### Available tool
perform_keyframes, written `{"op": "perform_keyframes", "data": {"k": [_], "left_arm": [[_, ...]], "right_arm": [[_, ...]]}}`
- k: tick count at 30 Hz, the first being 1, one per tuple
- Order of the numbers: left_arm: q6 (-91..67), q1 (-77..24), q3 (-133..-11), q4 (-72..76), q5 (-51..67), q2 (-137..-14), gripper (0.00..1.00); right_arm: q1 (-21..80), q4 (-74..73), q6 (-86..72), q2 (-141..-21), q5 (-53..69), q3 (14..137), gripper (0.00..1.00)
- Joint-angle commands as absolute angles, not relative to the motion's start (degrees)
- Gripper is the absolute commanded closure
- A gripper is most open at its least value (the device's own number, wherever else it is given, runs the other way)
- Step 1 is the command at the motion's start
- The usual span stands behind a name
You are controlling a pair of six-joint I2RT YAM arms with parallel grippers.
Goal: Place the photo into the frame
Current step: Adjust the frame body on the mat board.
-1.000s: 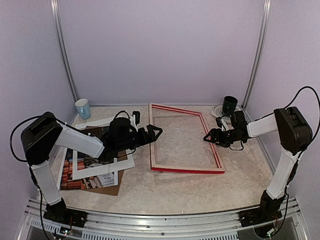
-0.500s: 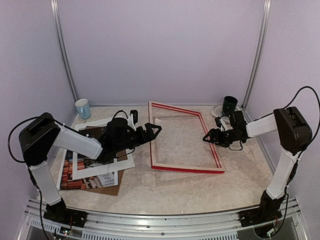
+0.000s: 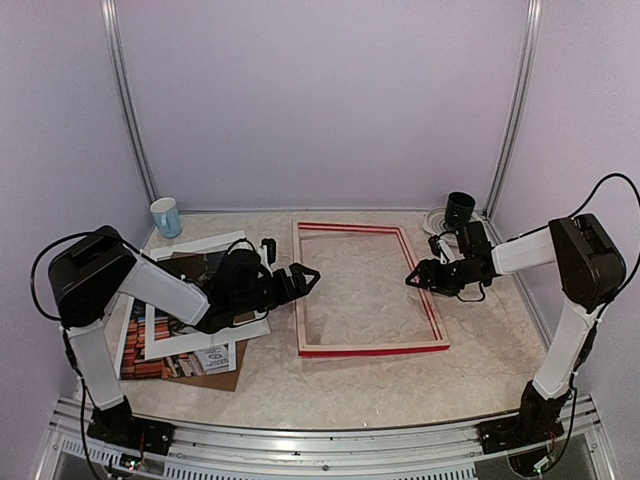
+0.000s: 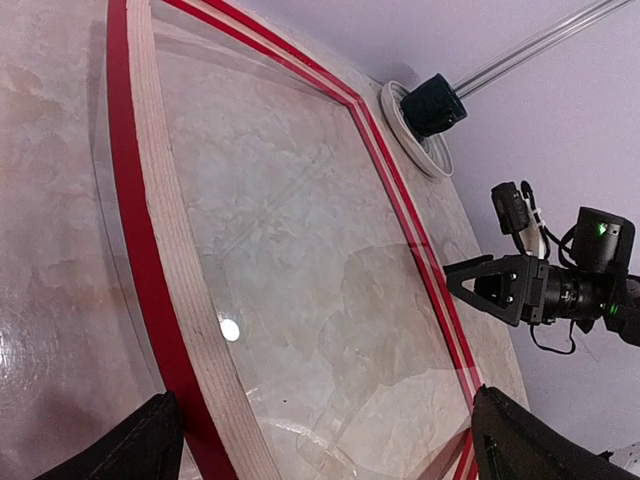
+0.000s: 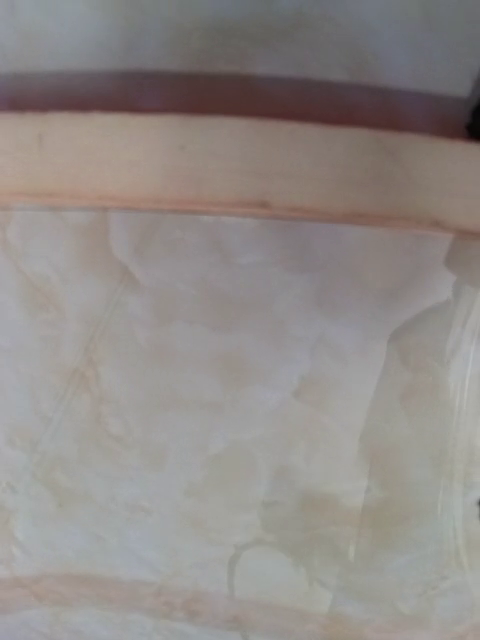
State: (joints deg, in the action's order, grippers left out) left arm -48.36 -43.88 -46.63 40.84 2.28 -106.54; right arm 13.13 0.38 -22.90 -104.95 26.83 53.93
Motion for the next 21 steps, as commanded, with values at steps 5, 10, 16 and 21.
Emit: {"op": "perform_keyframes", "data": {"k": [5,10,16,21], "left_arm": [[-50.87,-43.96,-45.07,43.71,4.63,-108.60,0.01],[-51.19,-43.77,-44.81,42.84,4.16,-109.04,0.01],[-51.29,-43.77,-45.61,38.35,1.88,-109.33,0.01],[-51.57,-43.77,-45.98,35.17,0.18,-109.34,0.01]], "right_arm": [[16.16,-8.42,-23.55,-105.01,30.49,50.69,0.24],[16.18,-8.45,-23.56,-104.70,30.52,50.16,0.25],[16.26,-11.42,-23.01,-102.22,26.77,50.53,0.24],[16.29,-14.02,-22.66,-99.63,23.74,50.20,0.21]]}}
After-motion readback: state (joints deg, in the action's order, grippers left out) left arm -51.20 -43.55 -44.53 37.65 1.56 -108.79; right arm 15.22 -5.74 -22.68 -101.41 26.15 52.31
